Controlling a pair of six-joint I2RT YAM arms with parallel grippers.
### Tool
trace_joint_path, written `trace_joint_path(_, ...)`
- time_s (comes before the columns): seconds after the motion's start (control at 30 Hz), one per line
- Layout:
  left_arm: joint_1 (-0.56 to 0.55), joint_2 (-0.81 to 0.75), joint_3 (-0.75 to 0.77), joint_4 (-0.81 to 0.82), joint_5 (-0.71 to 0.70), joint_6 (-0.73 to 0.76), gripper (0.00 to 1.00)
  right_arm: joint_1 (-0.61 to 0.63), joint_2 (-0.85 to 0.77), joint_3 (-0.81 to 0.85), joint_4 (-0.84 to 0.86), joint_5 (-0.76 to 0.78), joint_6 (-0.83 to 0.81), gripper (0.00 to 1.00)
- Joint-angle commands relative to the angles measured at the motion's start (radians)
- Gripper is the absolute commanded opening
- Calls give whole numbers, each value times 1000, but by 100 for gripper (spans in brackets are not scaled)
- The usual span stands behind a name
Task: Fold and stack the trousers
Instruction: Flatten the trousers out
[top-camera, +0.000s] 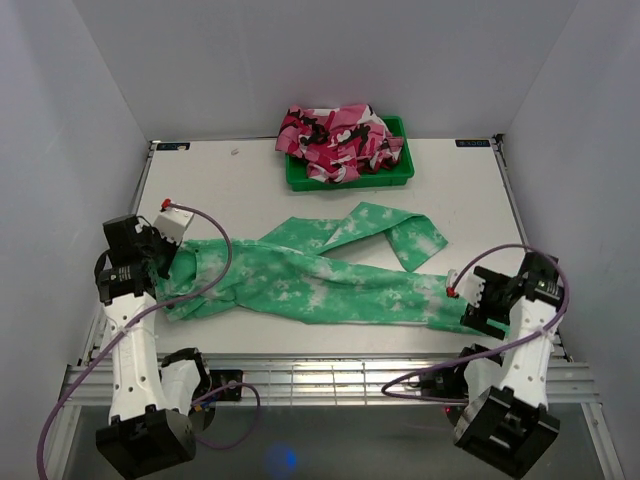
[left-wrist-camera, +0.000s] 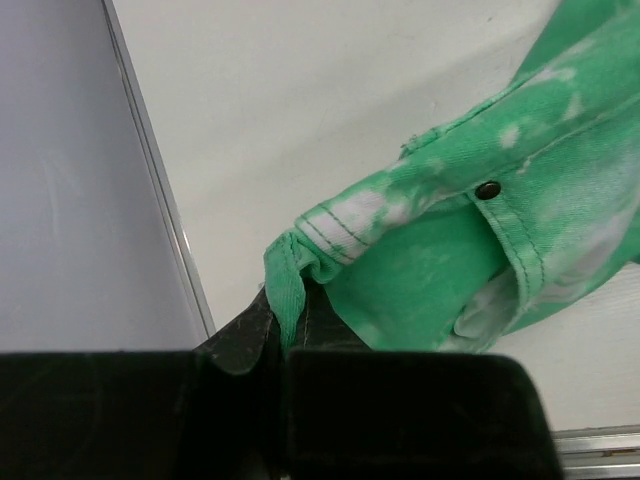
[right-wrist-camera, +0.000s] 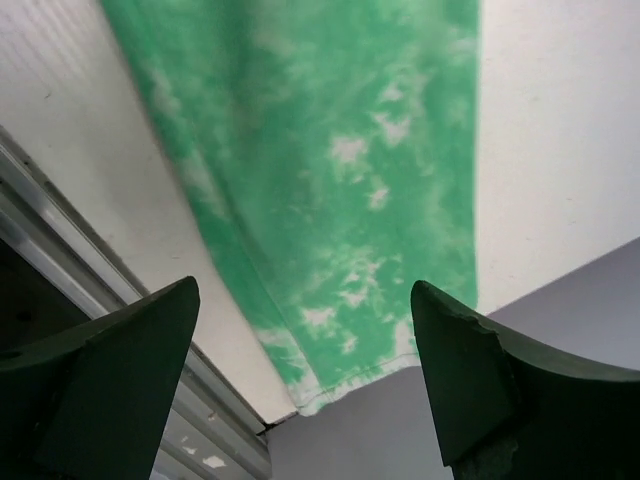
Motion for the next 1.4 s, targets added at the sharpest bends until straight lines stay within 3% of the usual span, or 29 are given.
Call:
trace_joint_path(0.0,10,-13,-56,101,-82,83,0,-8,217,227,-97,-117,86,93)
trace_joint_path(0.1,12,5,-78,118,-59,77,0,-11,390,370,-111,-163,147,99)
trace_joint_path(0.2,12,33,-76,125,-46,65,0,-11,507,430,-68,-160,177,93)
trace_joint_path(0.53,13,215,46,-9,177,17,0,-5,734,386,111,-64,152,89)
trace_joint_path(0.8,18,356,99,0,199,-21,0,21,889,325,298,10,189,85)
trace_joint_path(0.9,25,406,114,20,199,-23,0,49,912,276,357,31,203,67)
trace_joint_path(1.0,33,493,160,68,187,-33,0,81,935,285,400,41,239,12)
trace_joint_path(1.13,48,715,342,88,204,-78,0,92,969,461,359,-57,343,8)
trace_joint_path(1.27,64,885,723,17,271,-139,0,83,963,691,247,-143,404,8)
trace_joint_path(1.37,73,915,855,-49,342,-145,0,57,913,826,185,-225,398,8)
